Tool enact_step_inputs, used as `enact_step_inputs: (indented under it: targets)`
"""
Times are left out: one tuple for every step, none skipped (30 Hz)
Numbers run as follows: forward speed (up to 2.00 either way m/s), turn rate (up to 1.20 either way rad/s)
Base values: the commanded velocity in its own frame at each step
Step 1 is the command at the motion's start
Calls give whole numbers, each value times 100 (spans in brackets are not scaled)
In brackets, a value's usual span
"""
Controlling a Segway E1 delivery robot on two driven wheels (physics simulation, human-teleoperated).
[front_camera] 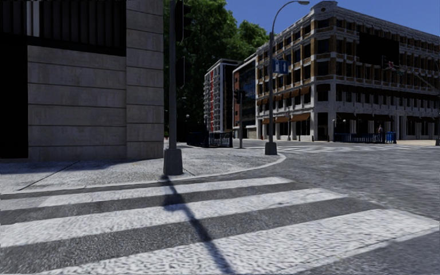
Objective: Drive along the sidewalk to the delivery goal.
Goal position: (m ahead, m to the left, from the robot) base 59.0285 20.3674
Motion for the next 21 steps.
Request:
enact_step_inputs:
  targets:
    - [200,0]
    - [200,0]
    - [200,0]
    - [200,0]
    - [200,0]
    - [200,0]
    - [200,0]
    - [200,0]
    - [200,0]
    - [200,0]
    - [200,0]
    - [200,0]
    - [200,0]
    - [200,0]
    - [200,0]
    - [200,0]
    - [200,0]
    - [200,0]
    - [200,0]
    - [200,0]
    - [200,0]
